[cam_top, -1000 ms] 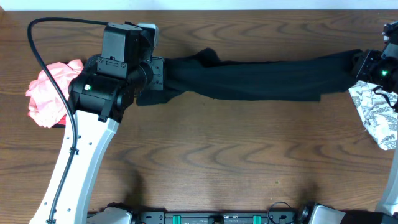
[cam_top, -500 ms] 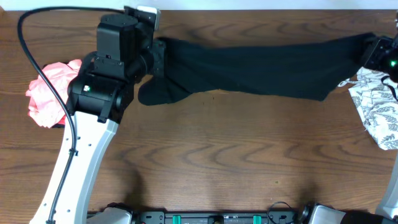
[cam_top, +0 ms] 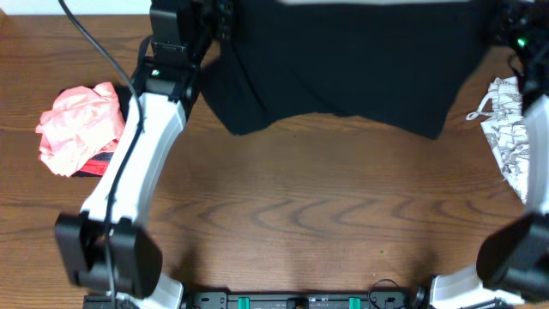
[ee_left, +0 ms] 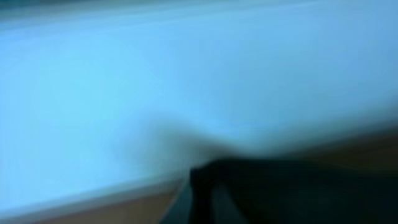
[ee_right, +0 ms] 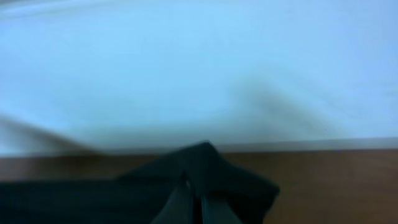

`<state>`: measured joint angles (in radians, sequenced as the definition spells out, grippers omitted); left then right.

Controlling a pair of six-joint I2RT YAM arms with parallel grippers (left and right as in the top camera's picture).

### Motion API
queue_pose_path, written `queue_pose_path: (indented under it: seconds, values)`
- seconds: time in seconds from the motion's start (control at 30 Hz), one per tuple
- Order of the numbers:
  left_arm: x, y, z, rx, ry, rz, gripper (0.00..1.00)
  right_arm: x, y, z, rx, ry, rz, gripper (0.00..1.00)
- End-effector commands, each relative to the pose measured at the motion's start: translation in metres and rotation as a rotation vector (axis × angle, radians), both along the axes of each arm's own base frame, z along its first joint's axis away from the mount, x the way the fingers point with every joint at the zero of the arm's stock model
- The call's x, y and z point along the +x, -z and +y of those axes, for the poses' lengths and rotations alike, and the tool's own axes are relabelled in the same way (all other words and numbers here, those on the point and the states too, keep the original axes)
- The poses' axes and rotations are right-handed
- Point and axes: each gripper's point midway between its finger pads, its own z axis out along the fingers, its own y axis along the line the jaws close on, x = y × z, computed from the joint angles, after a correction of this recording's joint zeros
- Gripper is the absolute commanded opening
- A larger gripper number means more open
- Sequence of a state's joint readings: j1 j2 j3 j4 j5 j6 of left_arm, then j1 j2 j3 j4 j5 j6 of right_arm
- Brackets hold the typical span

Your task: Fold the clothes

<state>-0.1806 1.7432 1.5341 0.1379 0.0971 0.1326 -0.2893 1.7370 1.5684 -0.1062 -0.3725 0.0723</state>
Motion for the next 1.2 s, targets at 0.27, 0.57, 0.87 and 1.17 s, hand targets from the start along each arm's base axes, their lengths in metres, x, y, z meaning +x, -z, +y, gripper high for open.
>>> queue_pose_path:
  seconds: [0.27,0.57,0.87,1.17]
  values:
    - [0.028,-0.050,0.030,-0.147,-0.022,-0.276,0.06,0.033,-0.038,-0.007,0.202,-0.004,-0.227,0.01]
    - [0.016,0.061,0.024,-0.122,-0.022,0.195,0.06,0.014,0.042,0.015,0.317,-0.066,0.141,0.01]
    - [-0.064,0.146,-0.008,-0.248,0.124,0.729,0.06,-0.065,0.143,0.034,0.296,-0.089,0.654,0.01]
    - [-0.153,0.193,0.000,-0.238,0.062,1.158,0.06,-0.155,0.192,0.015,0.249,0.080,1.079,0.01]
